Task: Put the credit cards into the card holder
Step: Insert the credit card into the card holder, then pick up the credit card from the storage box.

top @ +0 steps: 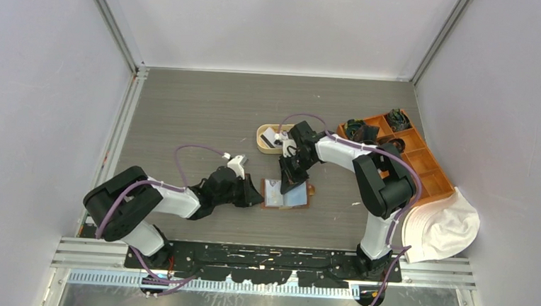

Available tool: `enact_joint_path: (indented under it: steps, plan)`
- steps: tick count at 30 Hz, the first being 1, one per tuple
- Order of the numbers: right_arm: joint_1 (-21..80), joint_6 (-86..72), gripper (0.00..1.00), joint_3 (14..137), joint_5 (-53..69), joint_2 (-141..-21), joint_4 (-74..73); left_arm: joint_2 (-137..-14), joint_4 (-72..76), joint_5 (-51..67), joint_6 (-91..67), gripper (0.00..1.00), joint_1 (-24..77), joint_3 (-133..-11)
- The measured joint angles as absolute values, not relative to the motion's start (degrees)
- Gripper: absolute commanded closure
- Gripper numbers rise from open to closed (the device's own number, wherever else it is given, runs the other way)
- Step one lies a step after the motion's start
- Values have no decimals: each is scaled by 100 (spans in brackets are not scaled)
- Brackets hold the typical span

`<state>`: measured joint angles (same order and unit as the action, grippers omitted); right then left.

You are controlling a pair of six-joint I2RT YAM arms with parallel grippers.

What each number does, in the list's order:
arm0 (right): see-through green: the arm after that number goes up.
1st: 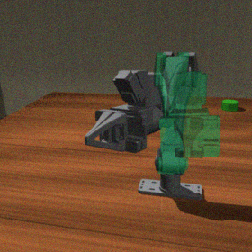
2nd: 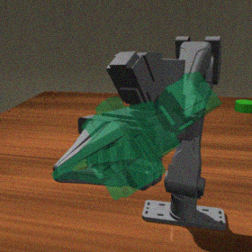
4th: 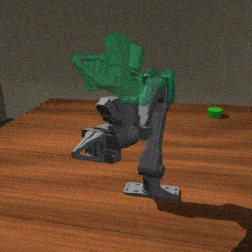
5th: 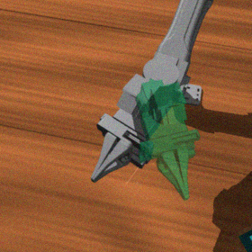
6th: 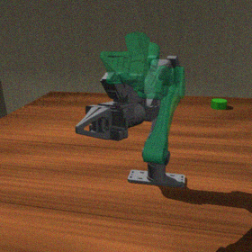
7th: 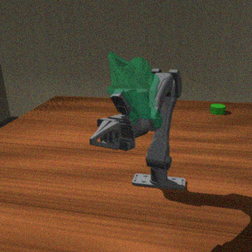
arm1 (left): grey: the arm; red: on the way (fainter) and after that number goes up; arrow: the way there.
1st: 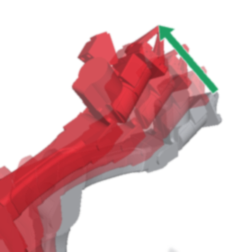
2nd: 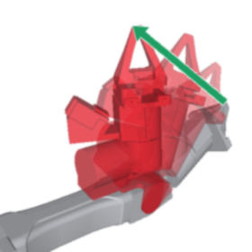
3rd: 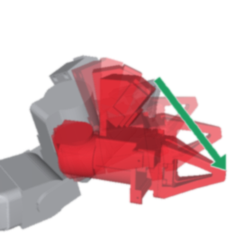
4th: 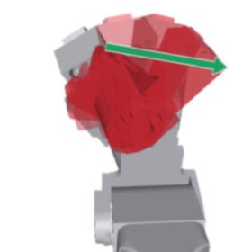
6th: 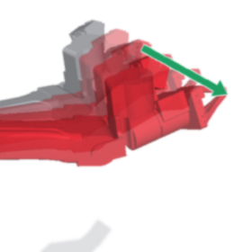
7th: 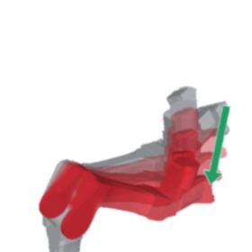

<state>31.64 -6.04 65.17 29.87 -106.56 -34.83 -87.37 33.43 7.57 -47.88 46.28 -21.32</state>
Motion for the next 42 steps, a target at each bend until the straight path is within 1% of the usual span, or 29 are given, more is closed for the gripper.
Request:
enact_joint_path:
  steps: [5,10,14,17,18,19,20,22,23,25,27,28,29,30,34,39,42]
  plan:
    - [3142,-637,98,6517,3334,-10720,-3487,-8755,3361,733,-4803,86,4657,-2150]
    - [3153,-447,92,6632,3389,-10707,-3568,-8569,3247,574,-4799,82,4735,-2064]
    - [3103,32,88,6700,3404,-10418,-3756,-7955,2797,318,-4722,78,4764,-1806]
    - [2965,401,83,6755,3459,-9957,-3962,-7196,2250,71,-4547,74,4762,-1619]
    - [2930,491,80,6794,3461,-9824,-4014,-6921,2102,-1,-4460,70,4762,-1590]
    - [2884,613,71,6836,3450,-9649,-4034,-6661,1986,-60,-4399,62,4762,-1575]
    - [2851,749,60,6869,3404,-9443,-4029,-6333,1859,-134,-4283,54,4762,-1559]
    - [2790,921,34,6890,3238,-9035,-3948,-5642,1684,-283,-4091,40,4762,-1527]
    - [2773,967,26,6884,3144,-8851,-3874,-5317,1653,-362,-3983,32,4762,-1503]
    - [2694,1085,19,6860,2943,-8420,-3527,-4781,1597,-530,-3822,21,4762,-1444]
    - [2582,1087,17,7043,2926,-8267,-3398,-4171,1546,-711,-3693,17,4759,-1337]
    - [2467,1024,16,7319,3039,-8357,-3382,-3916,1531,-777,-3634,17,4755,-1288]
    - [2311,917,6,7655,3232,-8562,-3336,-3688,1509,-829,-3564,17,4755,-1251]
    - [2139,768,1,7988,3494,-8836,-3245,-3461,1483,-875,-3514,17,4755,-1227]
    - [1531,16,1,8960,4386,-10269,-2639,-2847,1212,-967,-3328,17,4751,-1219]
    - [1409,-408,0,9277,4622,-11649,-2781,-2416,711,-1013,-3245,17,4751,-1219]
    - [1518,-447,1,9343,4648,-12116,-2950,-2239,473,-1057,-3253,15,4751,-1197]
